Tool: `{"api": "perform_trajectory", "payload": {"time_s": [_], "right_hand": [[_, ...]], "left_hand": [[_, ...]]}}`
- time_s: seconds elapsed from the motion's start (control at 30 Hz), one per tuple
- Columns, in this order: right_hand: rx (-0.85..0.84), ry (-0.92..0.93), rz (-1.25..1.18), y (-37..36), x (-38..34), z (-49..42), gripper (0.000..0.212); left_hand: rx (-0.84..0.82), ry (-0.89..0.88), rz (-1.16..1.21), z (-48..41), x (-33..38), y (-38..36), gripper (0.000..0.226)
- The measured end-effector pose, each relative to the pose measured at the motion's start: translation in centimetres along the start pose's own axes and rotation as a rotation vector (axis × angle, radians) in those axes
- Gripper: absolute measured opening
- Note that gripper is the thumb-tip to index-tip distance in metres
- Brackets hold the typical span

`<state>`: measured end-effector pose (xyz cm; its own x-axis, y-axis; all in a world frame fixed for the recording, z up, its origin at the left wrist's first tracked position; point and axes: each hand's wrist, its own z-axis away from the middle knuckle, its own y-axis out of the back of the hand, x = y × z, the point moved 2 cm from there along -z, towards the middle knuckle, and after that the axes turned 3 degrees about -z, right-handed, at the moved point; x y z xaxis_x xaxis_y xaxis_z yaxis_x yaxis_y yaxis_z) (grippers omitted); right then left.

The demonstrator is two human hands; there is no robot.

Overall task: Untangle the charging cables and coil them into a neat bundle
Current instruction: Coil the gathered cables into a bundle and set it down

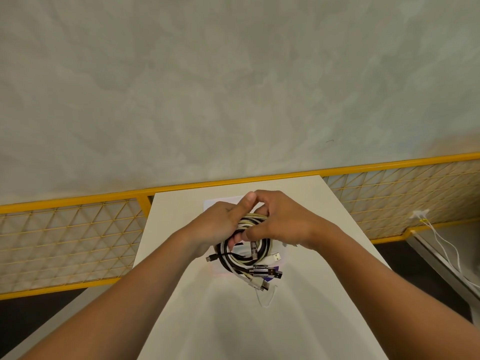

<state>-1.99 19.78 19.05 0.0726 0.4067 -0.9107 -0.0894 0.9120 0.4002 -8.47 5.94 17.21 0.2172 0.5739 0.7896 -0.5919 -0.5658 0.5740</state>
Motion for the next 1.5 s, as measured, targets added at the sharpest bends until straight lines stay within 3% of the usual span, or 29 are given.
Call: {"api": "perform_trajectory", "payload": {"time_s": [0.13,0.37,0.53,0.67,0.9,1.07,1.33,1.5], "right_hand": [[-0.018,0.014,0.01,0.2,-0.5,-0.1,0.039],[0.049,0.02,0.003,0.6,-0.1,-0.7,0.037],[0.044,0.073,0.068,0.4,-0.1,-0.9,0.029],[0.023,0.091,0.06,0.6,-0.4,-0.9,0.027],[0.066,0.075,-0.089,1.7,-0.3,-0.4,0.022],[0.079,0.047,-0.024,3.4,-0.1,-0.3,0.008],[0.045,0.029,-0.023,4.9,0.5,0.1,0.013],[0.031,0.033,0.116,4.9,0.9,-0.2,0.015]], "left_hand": [[-0.028,0.045,0.035,0.2,-0.1,0.2,0.091],[0.133,0.085,0.084,0.0,0.5,0.2,0.072],[0.045,0.13,-0.056,0.1,1.0,0.6,0.086],[0.075,0.121,-0.08,0.1,1.1,0.4,0.094],[0.227,0.017,0.235,0.2,0.8,0.2,0.062],[0.264,0.061,0.33,0.4,0.3,0.8,0.066],[0.247,0.111,0.462,0.9,0.3,1.5,0.059],[0.227,0.138,0.476,1.1,0.4,1.6,0.056]]}}
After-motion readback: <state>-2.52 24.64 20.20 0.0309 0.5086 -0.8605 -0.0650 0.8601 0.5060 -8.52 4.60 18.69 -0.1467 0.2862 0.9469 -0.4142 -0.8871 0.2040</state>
